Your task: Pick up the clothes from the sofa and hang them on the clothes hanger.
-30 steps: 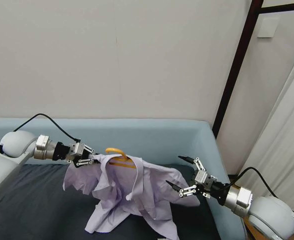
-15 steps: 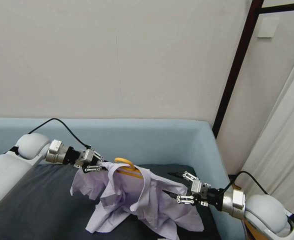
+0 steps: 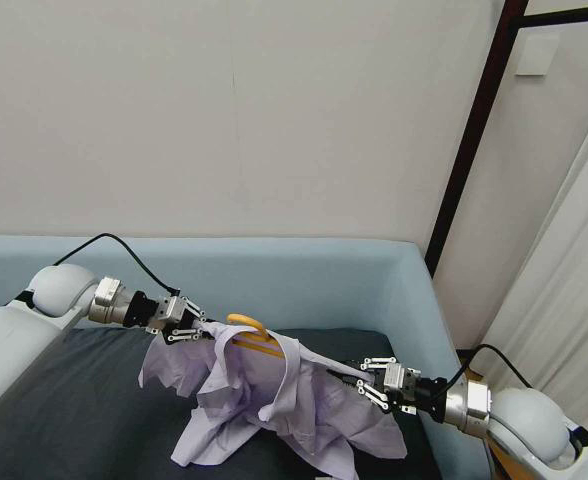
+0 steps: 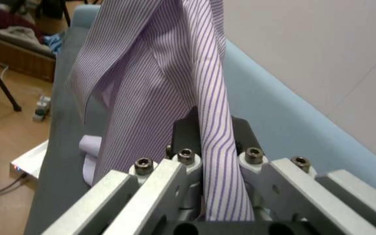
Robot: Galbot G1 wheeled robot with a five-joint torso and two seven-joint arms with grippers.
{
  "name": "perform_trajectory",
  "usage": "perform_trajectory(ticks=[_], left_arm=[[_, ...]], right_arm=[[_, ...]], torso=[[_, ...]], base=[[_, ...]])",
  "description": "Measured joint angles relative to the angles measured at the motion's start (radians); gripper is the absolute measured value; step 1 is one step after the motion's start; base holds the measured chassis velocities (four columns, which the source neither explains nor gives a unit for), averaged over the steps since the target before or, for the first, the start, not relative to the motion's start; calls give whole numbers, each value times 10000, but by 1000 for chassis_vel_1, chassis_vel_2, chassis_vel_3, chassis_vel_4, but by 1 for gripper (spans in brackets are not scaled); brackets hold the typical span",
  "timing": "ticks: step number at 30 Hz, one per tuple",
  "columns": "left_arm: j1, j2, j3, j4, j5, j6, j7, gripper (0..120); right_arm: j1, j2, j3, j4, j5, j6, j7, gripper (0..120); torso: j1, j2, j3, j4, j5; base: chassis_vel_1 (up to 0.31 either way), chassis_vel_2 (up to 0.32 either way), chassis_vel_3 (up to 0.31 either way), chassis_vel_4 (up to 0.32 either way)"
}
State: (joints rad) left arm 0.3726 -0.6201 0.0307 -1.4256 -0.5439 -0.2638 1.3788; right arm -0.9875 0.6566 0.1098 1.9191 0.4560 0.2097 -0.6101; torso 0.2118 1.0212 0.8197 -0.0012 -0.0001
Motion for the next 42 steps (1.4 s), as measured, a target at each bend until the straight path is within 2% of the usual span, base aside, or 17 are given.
perform_trajectory(ticks=[3,6,11,12,16,18,20,21,24,26,29,30,33,35,36,37,42], left_arm=[[63,-11,-3,20,-151,-248,16,3],[92,-2,22,124,-687,-944,-208,5],[206,160,-13,550,-2059,-2097,-685,25],[206,160,-13,550,-2059,-2097,-685,25],[517,282,-491,833,-2998,-2622,-1170,43],[713,280,-663,820,-3288,-2681,-1375,49],[1265,281,-950,528,-4150,-2777,-2077,57],[1265,281,-950,528,-4150,-2777,-2077,57],[2481,258,-1162,-479,-5939,-2694,-3402,72],[2765,145,-1190,-680,-6175,-2667,-3649,77],[3268,-432,-1217,-910,-6078,-2811,-4475,90],[3268,-432,-1217,-910,-6078,-2811,-4475,90],[3429,-902,-1113,-1008,-5278,-2871,-5344,99],[3424,-1049,-1065,-1009,-4842,-2879,-5666,100],[3298,-1366,-888,-1012,-4122,-2877,-6284,100],[3218,-1516,-809,-1091,-3889,-2867,-6495,100],[3244,-1734,-764,-1450,-3878,-2861,-6586,100]], right_arm=[[4,-17,6,99,309,18,12,1],[-23,-148,105,222,769,-80,6,1],[-71,-435,367,428,1780,-501,53,1],[-71,-435,367,428,1780,-501,53,1],[61,-745,542,735,3125,-1149,662,1],[127,-817,572,822,3386,-1298,820,1],[305,-1024,638,1073,3889,-1722,1274,1],[305,-1024,638,1073,3889,-1722,1274,1],[517,-1362,842,1601,4187,-2567,2151,1],[591,-1419,958,1773,4242,-2794,2329,1],[864,-1545,1217,2149,4387,-3264,2601,1],[864,-1545,1217,2149,4387,-3264,2601,1],[1330,-1635,1271,2357,4834,-3517,2763,1],[1602,-1653,1270,2468,5125,-3645,2960,1],[2323,-1751,1259,2763,5726,-4197,3666,1],[2762,-1862,1257,2941,6128,-4642,4336,1],[3436,-1988,1293,3216,6476,-5482,5313,1]], torso=[[0,0,0,1,-1],[0,0,0,0,-3],[0,0,0,-2,-2],[0,0,0,-2,-2],[0,0,0,1,2],[0,-1,0,1,0],[0,0,0,2,-2],[0,0,0,2,-2],[0,0,0,2,0],[-1,0,-1,3,-1],[0,0,0,0,-1],[0,0,0,0,-1],[0,0,1,-3,-1],[0,0,1,-2,1],[0,0,1,1,1],[0,0,1,1,0],[0,0,1,0,2]], base=[[0,0,0,0],[0,0,0,0],[0,0,0,0],[0,0,0,0],[0,0,0,0],[0,0,0,0],[0,0,0,0],[0,0,0,0],[0,0,0,0],[0,0,0,0],[0,0,0,0],[0,0,0,0],[0,0,0,0],[0,0,0,0],[0,0,0,0],[0,0,0,0],[0,0,0,0]])
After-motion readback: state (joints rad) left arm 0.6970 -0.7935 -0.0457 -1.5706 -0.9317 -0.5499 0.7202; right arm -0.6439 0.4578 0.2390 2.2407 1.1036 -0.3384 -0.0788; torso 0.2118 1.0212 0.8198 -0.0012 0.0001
